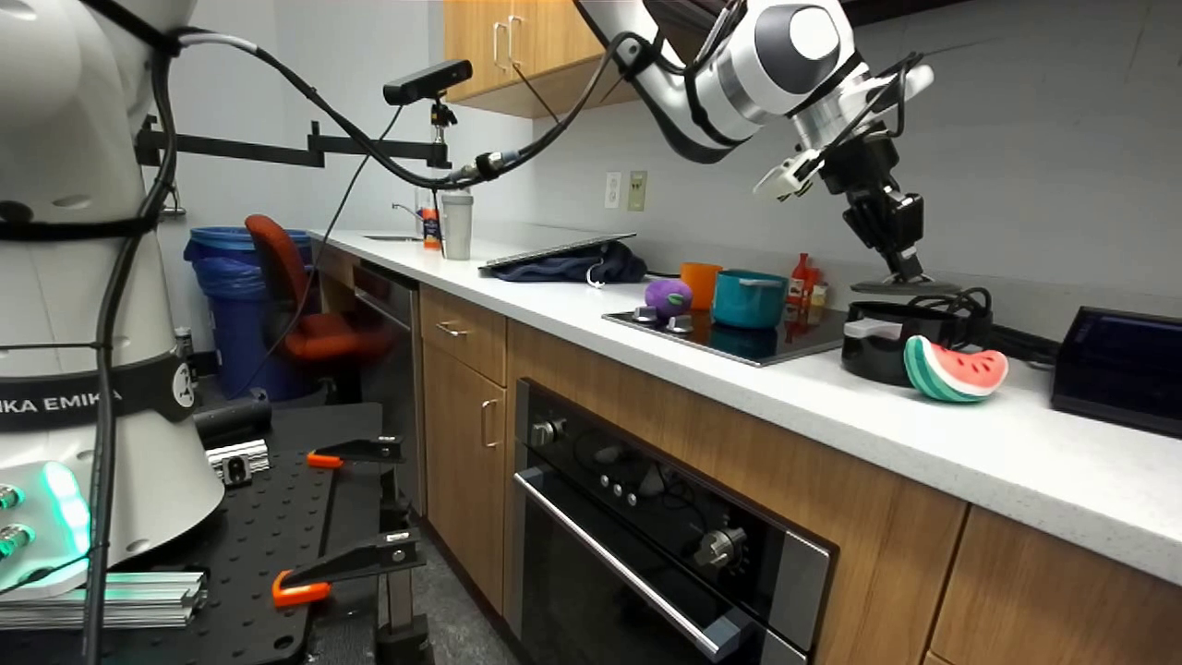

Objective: Move the lid from the blue pot to the black pot

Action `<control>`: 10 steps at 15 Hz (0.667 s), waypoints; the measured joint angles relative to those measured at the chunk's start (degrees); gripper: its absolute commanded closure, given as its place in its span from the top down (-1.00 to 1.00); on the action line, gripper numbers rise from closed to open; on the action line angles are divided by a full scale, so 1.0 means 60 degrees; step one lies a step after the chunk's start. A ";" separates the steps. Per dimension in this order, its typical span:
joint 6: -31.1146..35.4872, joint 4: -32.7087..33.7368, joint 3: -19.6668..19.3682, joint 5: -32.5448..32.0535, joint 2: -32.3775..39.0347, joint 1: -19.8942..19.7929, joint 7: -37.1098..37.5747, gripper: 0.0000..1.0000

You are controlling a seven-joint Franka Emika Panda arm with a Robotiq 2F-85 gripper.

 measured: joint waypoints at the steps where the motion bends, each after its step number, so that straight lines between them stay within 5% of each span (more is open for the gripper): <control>1: 0.0058 -0.0083 -0.0029 0.0000 0.0000 -0.0029 0.0103 -0.93; 3: 0.0119 -0.0231 -0.0066 0.0000 0.0000 -0.0071 0.0211 -0.80; 4: 0.0123 -0.0289 -0.0071 0.0000 0.0000 -0.0083 0.0233 -0.23; 6: 0.0124 -0.0380 -0.0065 0.0001 0.0000 -0.0086 0.0238 -0.10; 10: 0.0124 -0.0445 0.0030 0.0001 0.0001 -0.0086 0.0238 0.52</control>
